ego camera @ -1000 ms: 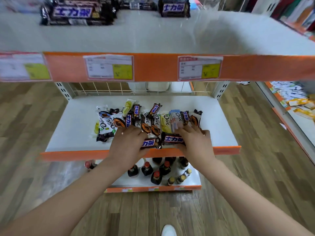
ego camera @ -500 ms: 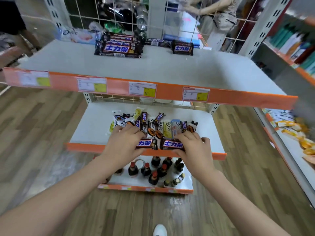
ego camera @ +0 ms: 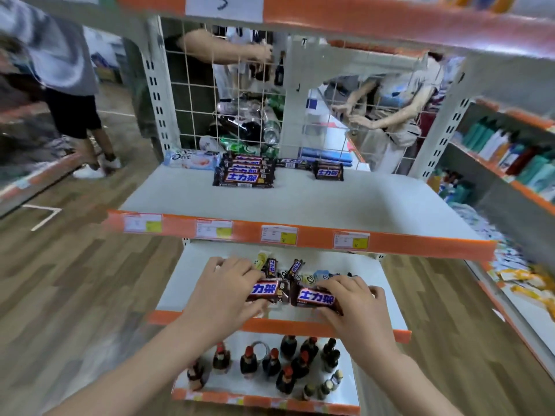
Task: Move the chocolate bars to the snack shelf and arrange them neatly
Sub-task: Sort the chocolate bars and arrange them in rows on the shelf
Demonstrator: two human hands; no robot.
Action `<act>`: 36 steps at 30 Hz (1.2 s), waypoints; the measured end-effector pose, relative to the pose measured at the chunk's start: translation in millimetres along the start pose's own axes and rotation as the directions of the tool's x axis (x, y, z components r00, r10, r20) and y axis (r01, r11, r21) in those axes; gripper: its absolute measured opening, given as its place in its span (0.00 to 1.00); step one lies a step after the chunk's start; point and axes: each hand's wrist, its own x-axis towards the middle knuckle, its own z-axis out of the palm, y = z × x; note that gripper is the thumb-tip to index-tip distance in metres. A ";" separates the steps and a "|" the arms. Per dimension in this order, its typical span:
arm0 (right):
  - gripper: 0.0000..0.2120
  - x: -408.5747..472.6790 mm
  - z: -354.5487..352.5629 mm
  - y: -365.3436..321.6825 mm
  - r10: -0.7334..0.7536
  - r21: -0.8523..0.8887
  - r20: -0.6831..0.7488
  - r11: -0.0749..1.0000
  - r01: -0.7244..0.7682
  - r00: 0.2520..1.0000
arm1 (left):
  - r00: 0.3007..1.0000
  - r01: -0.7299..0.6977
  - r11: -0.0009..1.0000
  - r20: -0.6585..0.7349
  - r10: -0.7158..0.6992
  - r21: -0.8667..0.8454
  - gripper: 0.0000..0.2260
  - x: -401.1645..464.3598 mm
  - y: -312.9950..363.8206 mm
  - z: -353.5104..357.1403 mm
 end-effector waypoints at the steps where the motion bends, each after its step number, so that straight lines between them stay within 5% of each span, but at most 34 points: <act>1: 0.16 2.8 -5.2 -2.8 -0.007 0.002 -0.020 1.000 0.007 1.000 | 1.000 -0.002 1.000 -0.008 0.003 0.008 0.16 0.6 -3.9 -6.5; 21: 0.18 103.5 -60.1 25.9 -0.039 -0.013 -0.171 0.999 0.037 0.984 | 0.996 -0.004 0.993 -0.087 -0.007 -0.117 0.18 108.7 -26.0 -40.3; 36: 0.17 225.1 -28.3 116.6 -0.034 0.006 -0.047 0.999 0.034 0.998 | 0.999 0.028 0.984 -0.041 -0.036 -0.176 0.15 240.5 -31.2 14.8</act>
